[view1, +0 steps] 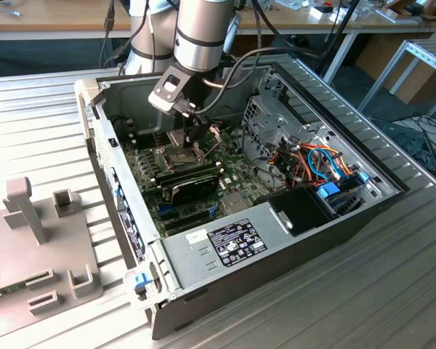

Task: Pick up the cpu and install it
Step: 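Place the cpu into insertion slot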

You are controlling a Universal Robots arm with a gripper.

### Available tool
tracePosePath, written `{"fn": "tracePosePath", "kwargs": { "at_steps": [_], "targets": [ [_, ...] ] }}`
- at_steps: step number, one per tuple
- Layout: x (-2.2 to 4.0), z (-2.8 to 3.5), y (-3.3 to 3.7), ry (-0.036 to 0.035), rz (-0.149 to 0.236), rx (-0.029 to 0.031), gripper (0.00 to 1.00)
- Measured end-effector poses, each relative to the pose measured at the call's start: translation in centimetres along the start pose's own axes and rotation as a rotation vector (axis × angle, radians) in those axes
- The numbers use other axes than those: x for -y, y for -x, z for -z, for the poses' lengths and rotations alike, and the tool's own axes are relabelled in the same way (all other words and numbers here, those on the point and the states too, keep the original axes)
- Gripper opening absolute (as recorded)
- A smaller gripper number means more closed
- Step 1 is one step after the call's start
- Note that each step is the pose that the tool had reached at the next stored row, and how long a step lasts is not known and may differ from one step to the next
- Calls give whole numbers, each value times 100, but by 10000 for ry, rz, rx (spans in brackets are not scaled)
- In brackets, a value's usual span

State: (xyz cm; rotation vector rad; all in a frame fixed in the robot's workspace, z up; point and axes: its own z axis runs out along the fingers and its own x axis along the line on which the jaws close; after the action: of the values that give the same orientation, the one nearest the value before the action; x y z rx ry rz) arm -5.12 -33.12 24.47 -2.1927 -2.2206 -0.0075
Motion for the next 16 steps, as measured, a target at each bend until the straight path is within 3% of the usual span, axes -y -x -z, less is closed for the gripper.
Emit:
{"fn": "tracePosePath", "kwargs": {
  "at_steps": [11, 16],
  "targets": [
    [-5, -56, 2, -16, -35, -1, 55],
    [-26, -174, 4, -60, -39, -1, 55]
  ]
}}
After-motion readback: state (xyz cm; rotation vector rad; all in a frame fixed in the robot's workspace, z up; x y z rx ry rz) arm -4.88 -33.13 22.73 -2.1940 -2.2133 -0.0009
